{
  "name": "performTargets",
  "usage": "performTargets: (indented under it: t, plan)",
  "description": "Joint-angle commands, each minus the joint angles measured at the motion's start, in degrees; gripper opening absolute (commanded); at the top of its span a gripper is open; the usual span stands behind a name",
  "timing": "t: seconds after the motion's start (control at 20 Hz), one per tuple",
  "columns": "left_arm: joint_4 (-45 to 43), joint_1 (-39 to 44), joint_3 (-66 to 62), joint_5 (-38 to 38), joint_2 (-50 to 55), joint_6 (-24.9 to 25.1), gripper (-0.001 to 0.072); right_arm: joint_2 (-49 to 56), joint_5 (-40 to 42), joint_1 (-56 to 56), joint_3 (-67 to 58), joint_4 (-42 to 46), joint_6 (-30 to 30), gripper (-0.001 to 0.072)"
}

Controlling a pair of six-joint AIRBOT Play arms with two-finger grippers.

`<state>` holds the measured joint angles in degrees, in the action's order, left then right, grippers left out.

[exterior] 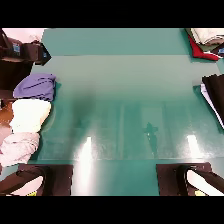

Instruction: Fold the shirts.

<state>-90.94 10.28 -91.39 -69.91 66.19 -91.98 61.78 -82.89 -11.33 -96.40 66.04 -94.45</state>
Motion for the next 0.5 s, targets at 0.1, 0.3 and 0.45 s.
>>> performTargets:
  t: [0.1,0.3,0.45]
  plan:
    - [-22.1,0.0,9.8,4.8,8.1,-5.2,0.0674,0.0,-0.8,0.0,0.0,-0.1,0.0,0.0019]
    - [-28.1,-2.4,12.8,8.6,16.9,-8.9,0.0674,0.0,-1.1,0.0,0.0,-0.1,0.0,0.0019]
    - [-24.9,-7.2,12.8,9.3,21.3,-11.6,0.0674,0.0,-1.7,0.0,0.0,0.0,0.0,0.0019]
